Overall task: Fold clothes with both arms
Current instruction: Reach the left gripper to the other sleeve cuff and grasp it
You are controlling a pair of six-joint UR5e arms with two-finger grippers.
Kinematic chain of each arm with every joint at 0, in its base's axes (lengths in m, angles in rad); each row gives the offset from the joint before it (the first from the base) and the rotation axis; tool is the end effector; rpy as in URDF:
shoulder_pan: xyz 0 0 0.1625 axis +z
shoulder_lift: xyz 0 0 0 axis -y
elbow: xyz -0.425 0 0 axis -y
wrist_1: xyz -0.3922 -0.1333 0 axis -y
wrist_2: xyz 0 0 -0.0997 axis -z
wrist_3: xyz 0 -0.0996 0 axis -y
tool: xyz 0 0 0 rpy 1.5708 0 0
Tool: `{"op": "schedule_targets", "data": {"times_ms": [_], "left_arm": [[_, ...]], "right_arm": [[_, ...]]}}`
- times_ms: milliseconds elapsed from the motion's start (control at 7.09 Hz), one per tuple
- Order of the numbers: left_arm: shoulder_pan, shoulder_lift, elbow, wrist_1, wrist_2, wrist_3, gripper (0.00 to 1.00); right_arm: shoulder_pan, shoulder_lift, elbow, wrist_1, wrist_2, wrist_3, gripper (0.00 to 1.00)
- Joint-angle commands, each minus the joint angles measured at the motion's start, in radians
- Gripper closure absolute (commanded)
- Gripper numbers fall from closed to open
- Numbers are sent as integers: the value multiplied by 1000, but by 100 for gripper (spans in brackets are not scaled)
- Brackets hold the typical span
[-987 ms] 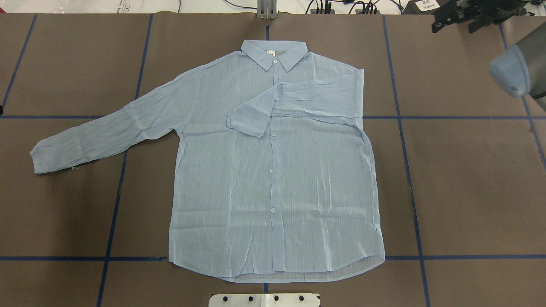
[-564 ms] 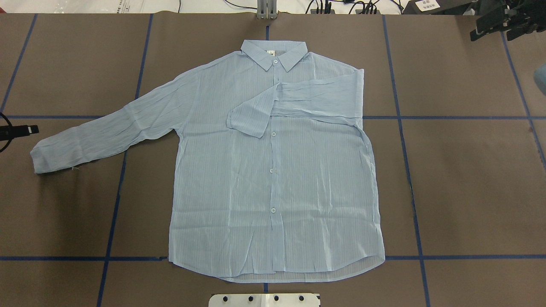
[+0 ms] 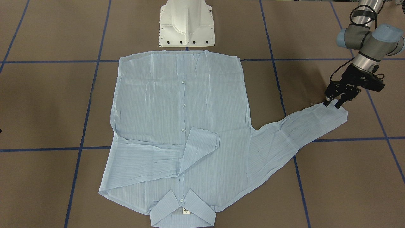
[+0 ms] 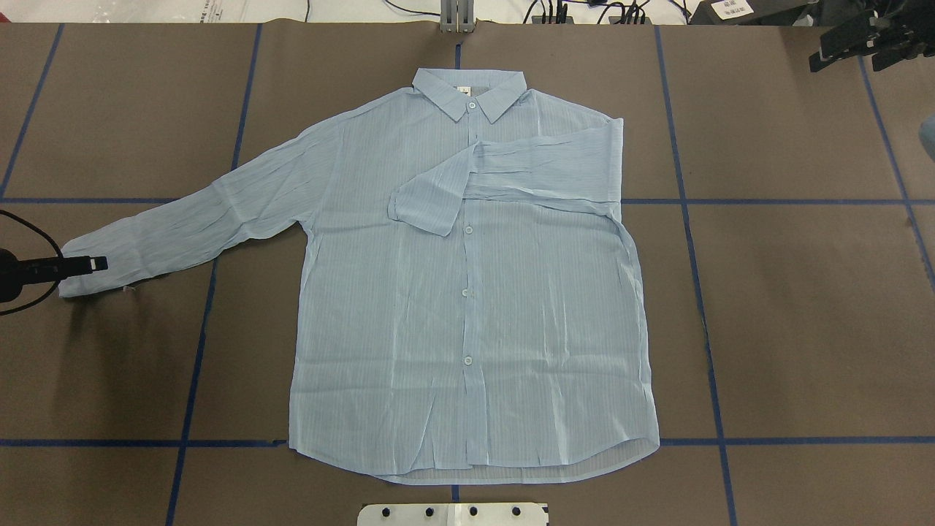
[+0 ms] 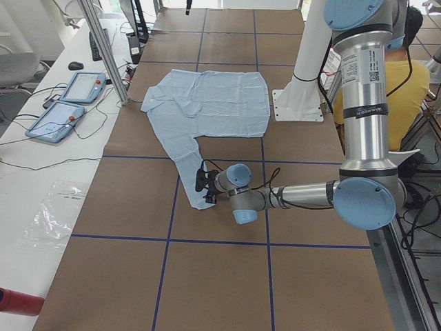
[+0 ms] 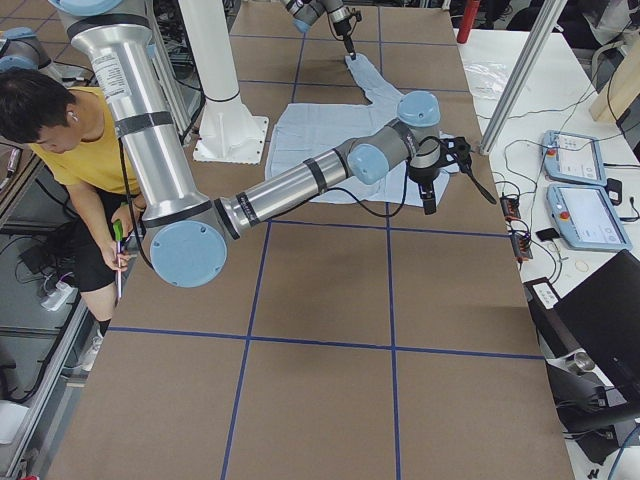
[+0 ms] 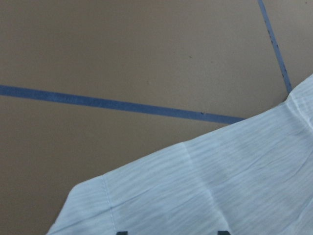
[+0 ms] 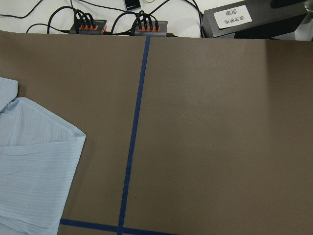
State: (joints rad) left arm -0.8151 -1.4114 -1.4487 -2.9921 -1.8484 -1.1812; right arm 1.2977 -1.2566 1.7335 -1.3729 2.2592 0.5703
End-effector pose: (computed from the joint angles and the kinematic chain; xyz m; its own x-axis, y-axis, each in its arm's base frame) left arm 0.2232 -0.3915 0.6405 0.4660 0.0381 -0.8840 0.3807 0.8932 0.2392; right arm -0.0959 -0.6021 0.3844 0.6495 -0.0911 0.7548 -0.1664 0.9517 0.2580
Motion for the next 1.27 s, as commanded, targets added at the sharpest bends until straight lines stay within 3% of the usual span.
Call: {"op": "schedule_targets", "data": {"times_ms": [0,705,846,1128], "left_arm": [[8,48,-27,8,0,67,32],[13,55,-16,32,1,114,33],[13,55,-12,32,1,114,41],[14,46,7,33,23,115,43]], "right_arm": [[0,-1,4,0,-1,8,0],[-1,0,3,0,-3,10,0],[-1,0,1,0,-4,10,0],[-1,0,1,0,-4,10,0]]}}
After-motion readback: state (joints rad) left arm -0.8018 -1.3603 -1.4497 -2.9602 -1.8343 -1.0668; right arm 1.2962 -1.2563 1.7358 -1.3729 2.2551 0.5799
